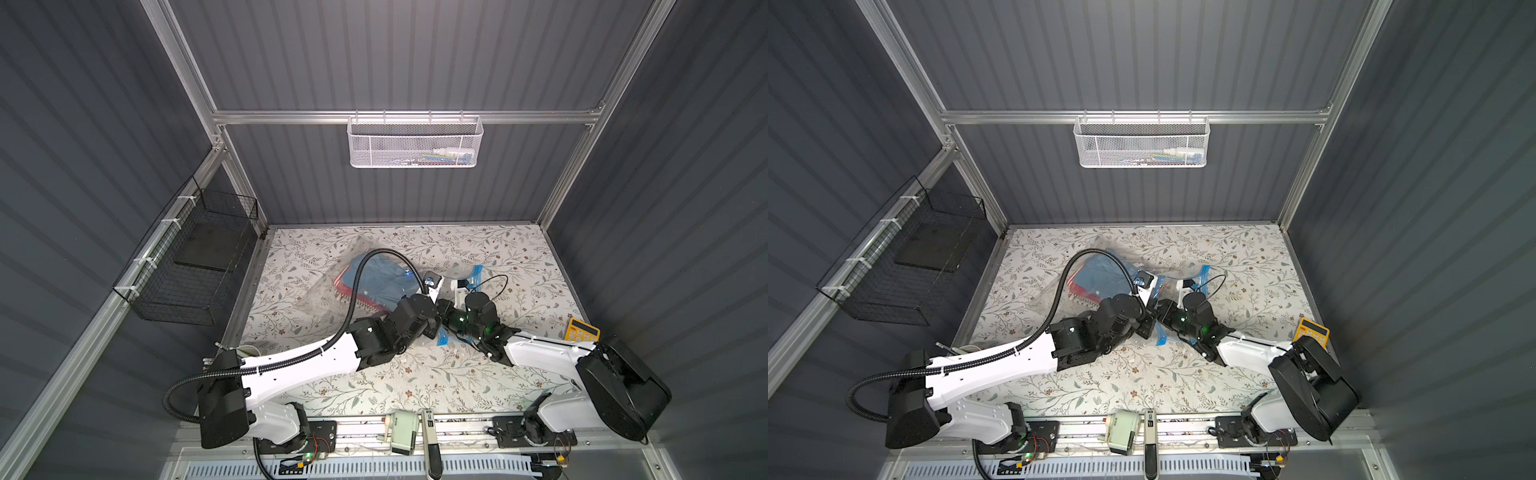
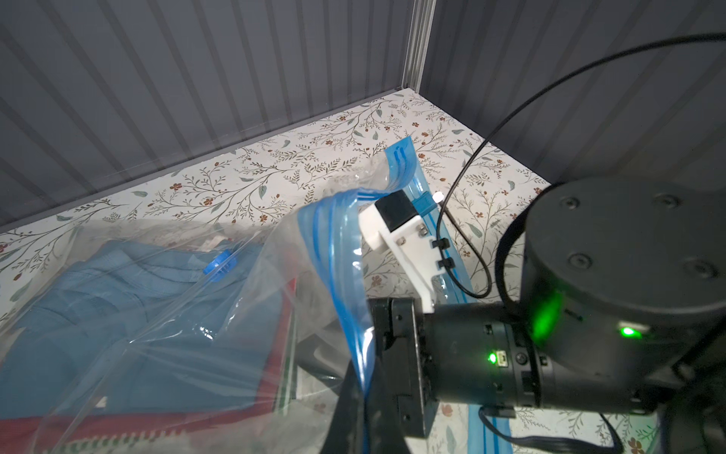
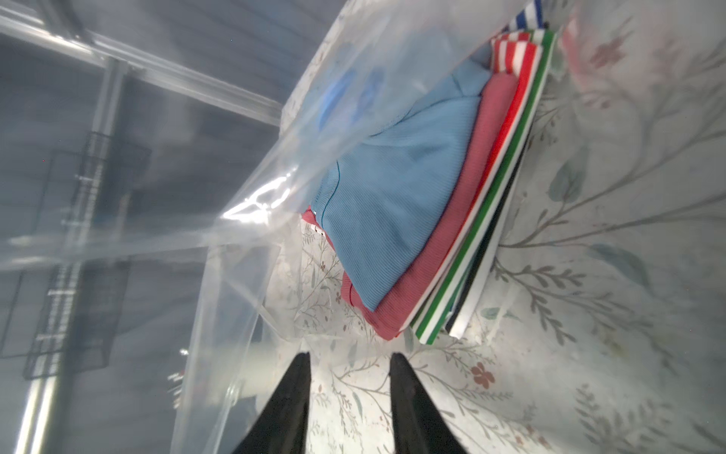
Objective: Take the tank top out of the vacuum bag
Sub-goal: Take out the tank top from the vacuum bag.
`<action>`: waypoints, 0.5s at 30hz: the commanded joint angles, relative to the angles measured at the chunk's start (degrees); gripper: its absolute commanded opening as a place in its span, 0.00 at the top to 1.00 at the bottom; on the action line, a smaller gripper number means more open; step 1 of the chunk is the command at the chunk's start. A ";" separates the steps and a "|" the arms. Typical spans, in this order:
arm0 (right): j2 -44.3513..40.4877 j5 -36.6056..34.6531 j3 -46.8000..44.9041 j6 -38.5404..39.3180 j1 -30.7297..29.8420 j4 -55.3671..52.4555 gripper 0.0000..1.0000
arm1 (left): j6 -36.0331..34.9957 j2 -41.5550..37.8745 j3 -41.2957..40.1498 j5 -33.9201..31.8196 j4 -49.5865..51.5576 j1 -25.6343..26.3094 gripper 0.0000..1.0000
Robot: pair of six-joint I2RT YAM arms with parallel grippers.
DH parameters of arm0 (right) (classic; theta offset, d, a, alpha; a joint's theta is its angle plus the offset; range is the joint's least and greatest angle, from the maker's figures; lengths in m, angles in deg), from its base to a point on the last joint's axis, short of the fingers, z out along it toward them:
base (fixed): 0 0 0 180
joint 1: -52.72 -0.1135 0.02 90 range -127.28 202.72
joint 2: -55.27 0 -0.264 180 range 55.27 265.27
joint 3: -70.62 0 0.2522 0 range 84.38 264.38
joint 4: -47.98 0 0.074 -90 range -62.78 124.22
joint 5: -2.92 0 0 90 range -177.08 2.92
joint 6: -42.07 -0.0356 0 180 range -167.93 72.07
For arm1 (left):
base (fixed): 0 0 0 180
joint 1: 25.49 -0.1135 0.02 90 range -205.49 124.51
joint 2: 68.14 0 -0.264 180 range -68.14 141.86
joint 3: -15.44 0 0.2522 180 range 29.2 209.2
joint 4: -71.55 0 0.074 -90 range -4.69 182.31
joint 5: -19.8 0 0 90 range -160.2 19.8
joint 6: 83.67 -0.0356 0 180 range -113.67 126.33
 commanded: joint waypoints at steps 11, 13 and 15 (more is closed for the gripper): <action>12.59 1.55 8.66 -2.96 0.53 2.50 0.65 | -1.93 -2.16 -0.32 2.24 -3.39 -0.34 1.00; 13.86 0.05 9.08 -3.09 0.49 2.51 0.66 | -1.97 -2.27 -0.12 1.08 -2.66 -0.36 1.00; 15.25 -0.38 10.10 -3.08 0.66 2.03 0.66 | -1.50 -2.19 0.68 -0.51 -1.39 -0.36 1.00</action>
